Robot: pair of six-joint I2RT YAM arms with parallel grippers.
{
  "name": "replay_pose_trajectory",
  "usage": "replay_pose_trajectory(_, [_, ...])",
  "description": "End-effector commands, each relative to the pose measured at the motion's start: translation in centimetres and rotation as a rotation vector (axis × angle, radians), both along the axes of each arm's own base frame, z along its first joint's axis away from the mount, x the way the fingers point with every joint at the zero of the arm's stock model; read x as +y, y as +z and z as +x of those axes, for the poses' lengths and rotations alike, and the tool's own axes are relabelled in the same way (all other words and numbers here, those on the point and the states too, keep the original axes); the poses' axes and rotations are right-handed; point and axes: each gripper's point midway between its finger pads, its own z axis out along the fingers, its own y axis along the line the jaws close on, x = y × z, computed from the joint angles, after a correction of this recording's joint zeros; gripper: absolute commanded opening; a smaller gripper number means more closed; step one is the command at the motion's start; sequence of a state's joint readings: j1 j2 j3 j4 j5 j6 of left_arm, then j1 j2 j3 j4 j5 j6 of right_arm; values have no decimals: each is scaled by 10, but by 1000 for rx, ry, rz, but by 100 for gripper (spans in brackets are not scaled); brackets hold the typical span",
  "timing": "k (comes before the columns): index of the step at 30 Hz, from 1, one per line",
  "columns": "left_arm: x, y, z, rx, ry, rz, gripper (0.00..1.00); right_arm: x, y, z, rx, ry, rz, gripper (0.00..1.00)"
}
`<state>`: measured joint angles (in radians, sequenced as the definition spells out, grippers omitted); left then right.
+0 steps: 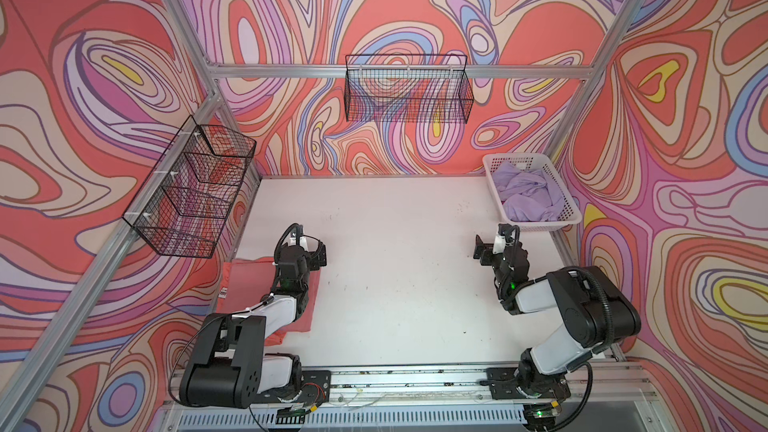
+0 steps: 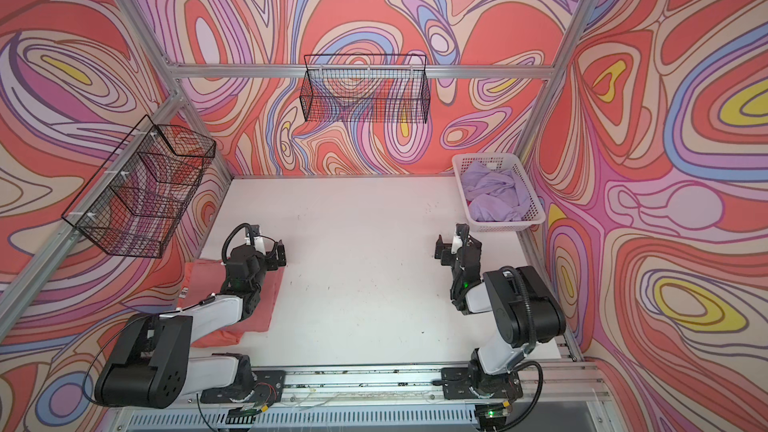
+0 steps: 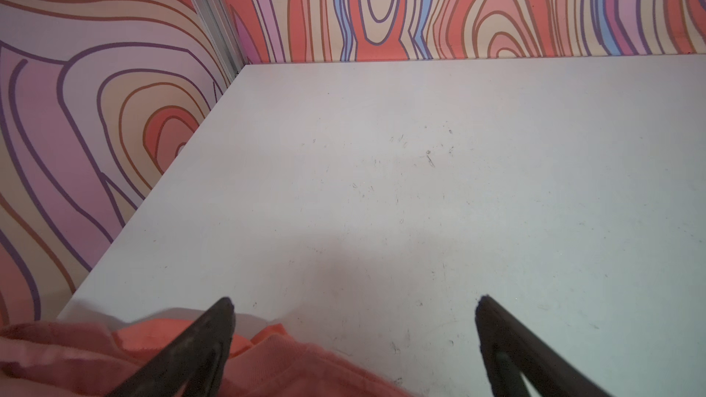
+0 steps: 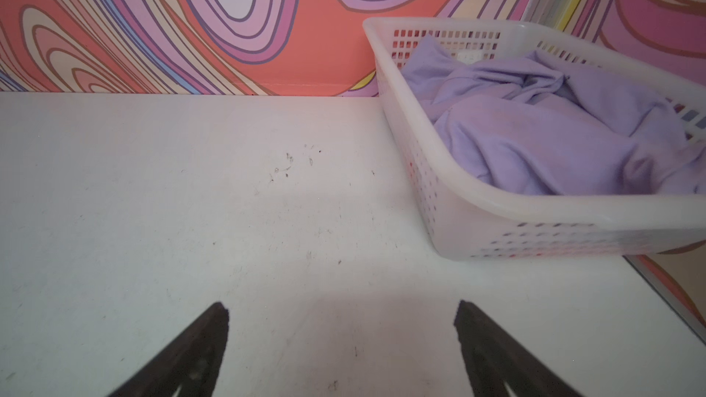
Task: Fold and stack the t-shirts
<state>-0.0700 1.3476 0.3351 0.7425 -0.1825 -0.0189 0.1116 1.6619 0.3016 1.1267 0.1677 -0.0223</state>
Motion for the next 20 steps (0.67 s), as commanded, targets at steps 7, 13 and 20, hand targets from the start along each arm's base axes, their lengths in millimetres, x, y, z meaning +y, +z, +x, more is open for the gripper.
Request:
replay_pose_trajectory(7, [12,-12,12,-80,65,16,100,-7,28,-1,-153,-35,-7,98])
replay_pose_trajectory(13, [10,-14,12,-61,53,12,100,-14,26,4,-136,-84,-1,98])
replay_pose_trajectory(20, [13,-14,14,-53,75,14,100,-12,24,6,-123,-75,-4,98])
